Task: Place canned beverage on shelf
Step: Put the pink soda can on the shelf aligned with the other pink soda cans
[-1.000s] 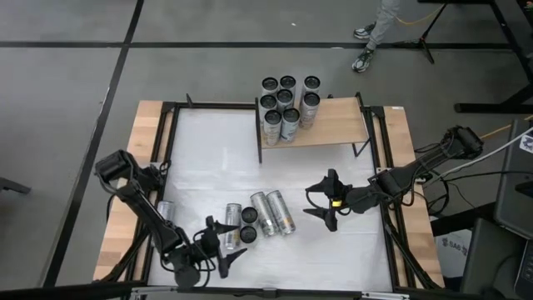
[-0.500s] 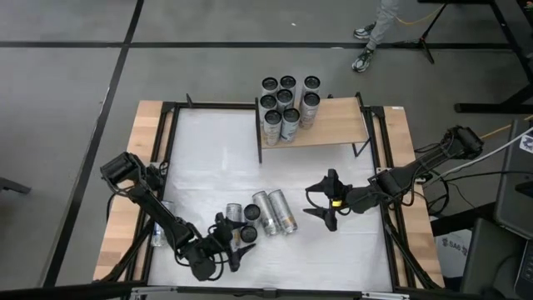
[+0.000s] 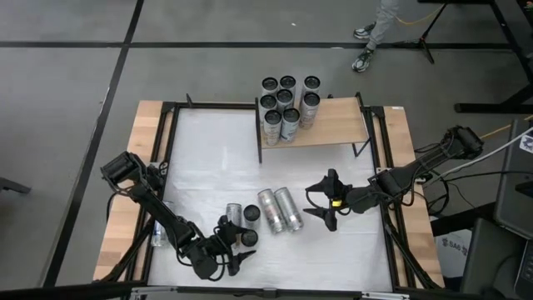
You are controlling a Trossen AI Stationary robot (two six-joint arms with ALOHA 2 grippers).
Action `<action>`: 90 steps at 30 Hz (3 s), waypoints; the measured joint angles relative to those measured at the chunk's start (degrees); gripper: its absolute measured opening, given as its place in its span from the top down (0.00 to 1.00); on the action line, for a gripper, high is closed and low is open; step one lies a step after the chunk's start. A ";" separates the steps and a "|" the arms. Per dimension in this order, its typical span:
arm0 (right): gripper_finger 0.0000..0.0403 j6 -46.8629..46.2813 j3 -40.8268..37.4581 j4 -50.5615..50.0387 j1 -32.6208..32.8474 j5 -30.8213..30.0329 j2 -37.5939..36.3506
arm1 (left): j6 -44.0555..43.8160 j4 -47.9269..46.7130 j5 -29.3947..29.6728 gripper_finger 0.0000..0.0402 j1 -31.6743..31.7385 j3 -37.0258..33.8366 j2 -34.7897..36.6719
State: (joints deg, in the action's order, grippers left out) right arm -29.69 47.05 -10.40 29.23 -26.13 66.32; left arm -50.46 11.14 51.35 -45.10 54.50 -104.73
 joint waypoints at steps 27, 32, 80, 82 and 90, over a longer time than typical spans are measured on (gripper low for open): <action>0.20 0.00 0.00 -0.01 0.00 0.00 0.00 | -0.17 2.23 -0.28 0.40 0.20 0.00 0.00; 0.20 0.01 0.00 -0.01 0.00 0.13 0.00 | -0.14 5.70 -0.15 0.40 0.15 0.90 0.00; 0.20 17.60 0.02 0.20 0.00 -18.51 -21.21 | 27.66 -10.89 -20.72 0.41 37.76 30.32 0.04; 0.20 17.77 0.00 0.89 0.00 -21.68 -19.00 | 28.31 -10.99 -20.75 0.41 38.31 30.32 0.04; 0.20 21.36 0.02 11.39 -2.05 -26.57 -10.90 | 28.55 -11.96 -20.72 0.41 38.67 30.32 0.04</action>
State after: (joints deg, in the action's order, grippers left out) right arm -8.33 47.07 0.99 27.18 -52.70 55.42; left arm -21.91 -0.82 30.64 -6.43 84.82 -104.68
